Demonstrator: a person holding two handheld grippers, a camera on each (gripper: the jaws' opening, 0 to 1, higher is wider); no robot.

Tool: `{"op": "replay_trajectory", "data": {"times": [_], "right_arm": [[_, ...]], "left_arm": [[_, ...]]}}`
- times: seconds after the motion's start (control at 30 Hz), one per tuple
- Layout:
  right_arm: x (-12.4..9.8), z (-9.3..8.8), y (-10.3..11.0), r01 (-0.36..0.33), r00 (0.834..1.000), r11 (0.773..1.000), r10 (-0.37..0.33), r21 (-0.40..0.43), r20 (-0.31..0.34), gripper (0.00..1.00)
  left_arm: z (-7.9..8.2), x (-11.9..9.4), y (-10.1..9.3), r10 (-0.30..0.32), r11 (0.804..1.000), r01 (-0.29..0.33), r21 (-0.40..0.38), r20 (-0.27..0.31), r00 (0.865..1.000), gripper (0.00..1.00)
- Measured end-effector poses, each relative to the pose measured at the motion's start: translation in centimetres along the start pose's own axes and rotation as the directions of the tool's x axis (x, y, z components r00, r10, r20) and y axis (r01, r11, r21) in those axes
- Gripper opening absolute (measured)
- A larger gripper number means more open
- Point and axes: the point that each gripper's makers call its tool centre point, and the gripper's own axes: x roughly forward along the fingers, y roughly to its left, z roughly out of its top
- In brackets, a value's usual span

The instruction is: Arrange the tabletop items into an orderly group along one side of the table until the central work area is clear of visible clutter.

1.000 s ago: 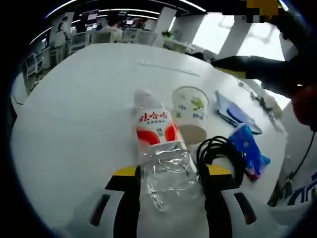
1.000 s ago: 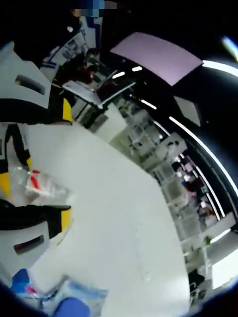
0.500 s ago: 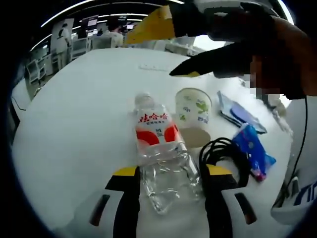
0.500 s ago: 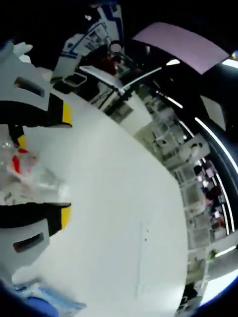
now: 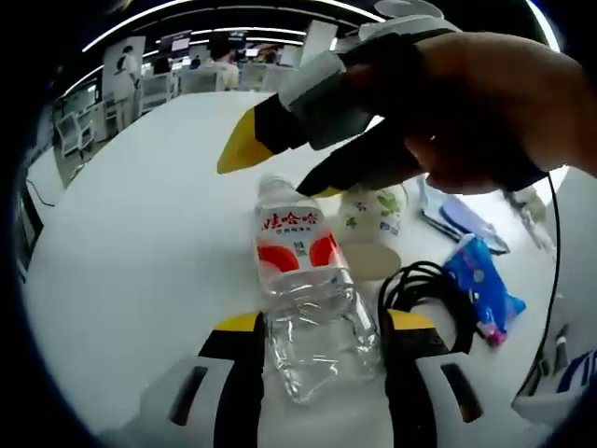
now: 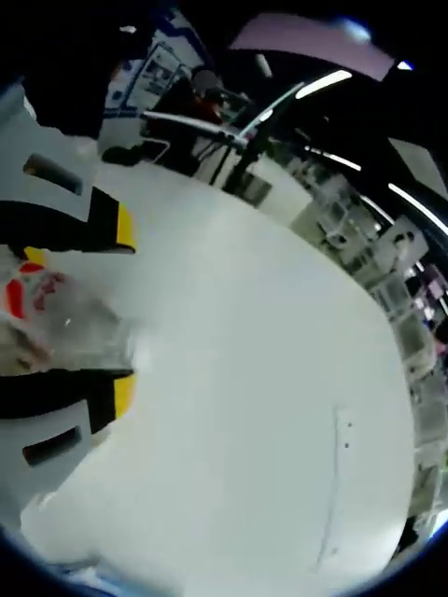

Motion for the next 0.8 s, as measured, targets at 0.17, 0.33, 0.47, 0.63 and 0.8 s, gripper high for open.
{"op": "replay_trajectory", "data": {"times": [0.17, 0.33, 0.47, 0.63, 0.8], "right_arm": [[1.6, -0.5, -0.7, 0.029, 0.999, 0.999, -0.029, -0.014, -0.024, 0.43], [2.0, 0.8, -1.5, 0.092, 0.995, 0.994, -0.093, 0.053, 0.022, 0.27], [2.1, 1.1, -1.9, 0.079, 0.996, 0.991, -0.084, 0.107, 0.038, 0.22], [1.0, 1.9, -0.2, 0.047, 0.994, 0.998, -0.052, 0.051, 0.093, 0.19], [-0.7, 3.2, 2.4, 0.026, 0.981, 0.995, -0.006, -0.101, 0.194, 0.18]], "left_arm": [[0.1, 0.0, 0.1, -0.005, 1.0, 0.005, -0.003, 0.005, 1.0, 0.48], [0.1, 0.0, 0.2, -0.007, 1.0, 0.007, -0.025, 0.008, 1.0, 0.47], [0.1, 0.0, 0.2, -0.015, 0.999, 0.015, -0.034, 0.011, 1.0, 0.47], [0.2, 0.1, 0.3, -0.021, 1.0, 0.021, -0.019, 0.006, 1.0, 0.46], [0.5, -0.1, 0.4, -0.037, 0.999, 0.038, -0.029, 0.022, 0.999, 0.45]]}}
